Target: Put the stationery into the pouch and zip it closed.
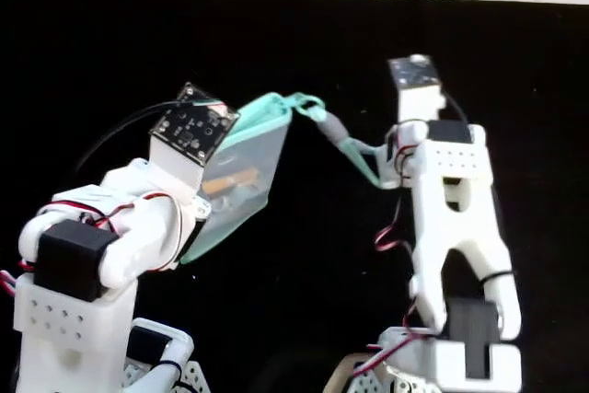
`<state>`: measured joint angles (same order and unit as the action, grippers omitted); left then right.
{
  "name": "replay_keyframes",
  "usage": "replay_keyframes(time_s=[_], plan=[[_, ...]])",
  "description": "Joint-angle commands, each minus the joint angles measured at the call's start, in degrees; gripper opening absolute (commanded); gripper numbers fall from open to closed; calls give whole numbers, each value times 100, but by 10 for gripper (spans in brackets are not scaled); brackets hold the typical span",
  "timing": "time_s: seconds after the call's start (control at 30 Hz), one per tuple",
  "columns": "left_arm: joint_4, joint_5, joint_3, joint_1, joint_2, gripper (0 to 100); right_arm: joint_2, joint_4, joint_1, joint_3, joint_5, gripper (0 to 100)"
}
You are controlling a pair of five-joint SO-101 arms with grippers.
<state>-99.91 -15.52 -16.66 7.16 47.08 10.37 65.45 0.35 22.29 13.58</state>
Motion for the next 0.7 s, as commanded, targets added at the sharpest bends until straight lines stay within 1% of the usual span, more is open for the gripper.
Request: replay_keyframes(time_s=[0.0, 0.1, 0.2, 0.33, 0.47, 0.57, 0.67], plan=[[-62, -9, -13, -119, -22, 7, 892, 497, -523, -145, 62, 314], [-62, 0, -13, -119, -22, 7, 1420, 919, -901, -145, -62, 314], [-62, 0, -13, -119, -22, 7, 1833, 1059, -1033, -154, -510, 314], [-44, 9, 22, -119, -22, 7, 2273, 954, -1059, -163, -1266, 314], [387, -26, 48, -127, -31, 7, 2651, 716, -1059, -163, -1793, 314], [747, -35, 48, -171, -66, 7, 2870, 664, -1059, -163, -1881, 314], [1108, -35, 48, -497, -75, 7, 3020, 655, -1059, -163, -1934, 314]])
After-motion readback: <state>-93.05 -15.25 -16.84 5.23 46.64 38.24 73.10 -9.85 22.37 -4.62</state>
